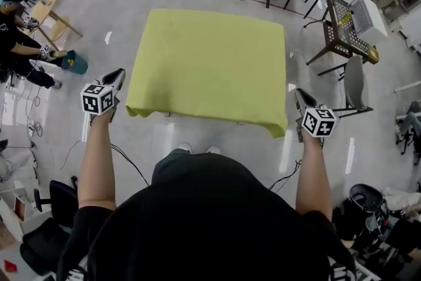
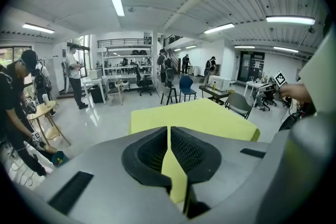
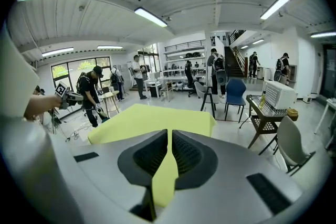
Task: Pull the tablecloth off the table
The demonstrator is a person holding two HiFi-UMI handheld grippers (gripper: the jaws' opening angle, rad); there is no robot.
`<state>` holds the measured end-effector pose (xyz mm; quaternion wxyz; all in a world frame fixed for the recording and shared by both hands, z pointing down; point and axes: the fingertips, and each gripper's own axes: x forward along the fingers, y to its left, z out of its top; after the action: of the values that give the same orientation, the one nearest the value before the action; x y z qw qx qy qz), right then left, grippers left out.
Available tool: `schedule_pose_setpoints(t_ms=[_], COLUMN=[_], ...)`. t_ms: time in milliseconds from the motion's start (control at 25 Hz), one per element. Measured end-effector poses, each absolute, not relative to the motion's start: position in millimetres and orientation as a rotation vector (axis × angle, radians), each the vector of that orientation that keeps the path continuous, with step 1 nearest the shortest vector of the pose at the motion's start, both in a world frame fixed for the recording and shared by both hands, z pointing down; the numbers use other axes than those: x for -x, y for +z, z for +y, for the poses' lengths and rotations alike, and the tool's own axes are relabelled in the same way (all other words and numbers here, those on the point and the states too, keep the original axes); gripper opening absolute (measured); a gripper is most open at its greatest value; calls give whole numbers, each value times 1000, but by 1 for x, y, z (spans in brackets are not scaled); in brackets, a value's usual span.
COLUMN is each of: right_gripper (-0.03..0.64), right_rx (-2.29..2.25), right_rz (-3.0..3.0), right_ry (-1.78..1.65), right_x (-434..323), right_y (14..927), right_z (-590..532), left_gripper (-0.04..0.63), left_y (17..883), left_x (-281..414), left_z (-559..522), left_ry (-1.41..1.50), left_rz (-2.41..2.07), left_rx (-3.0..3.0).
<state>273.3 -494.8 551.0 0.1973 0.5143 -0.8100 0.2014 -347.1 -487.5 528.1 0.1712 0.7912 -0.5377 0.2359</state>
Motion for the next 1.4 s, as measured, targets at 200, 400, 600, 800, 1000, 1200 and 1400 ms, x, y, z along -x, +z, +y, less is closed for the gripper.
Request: schedule_pose_setpoints(t_ms=[200,400,600,800,1000,1200,1400], right_gripper=[76,122,193,240,260,279,295], right_rx=[-1399,-1354,-1222,-1078,-1004,-1005,-1000], right_rz=[-2100,-1970,-1882,-1786,-1734,-1690,-1629], right_ry=[619,747,833,826,863,895,850], right_x=[-291,-323,-332,-333,-322,-318,-314], right_y=[623,688,745,791,821,841,857], right_z=[-483,-464,-434,-415,-397,-389,-390], left_gripper=[66,95,129,155,192,216,236], left_y=[591,655,700,740,771,815,856], left_x=[394,415,426,428,450,469,480], left_z=[-477,-462,-449,-447,-429,-409,-402], left_ry=[757,795,893,1068,1188,1352,1457], left_rz=[-1527,-1489,-1422,-1330,-1242,-1141,-1074], left_rx=[-2095,-1944,-1875,-1928,-1907,-1851,-1801])
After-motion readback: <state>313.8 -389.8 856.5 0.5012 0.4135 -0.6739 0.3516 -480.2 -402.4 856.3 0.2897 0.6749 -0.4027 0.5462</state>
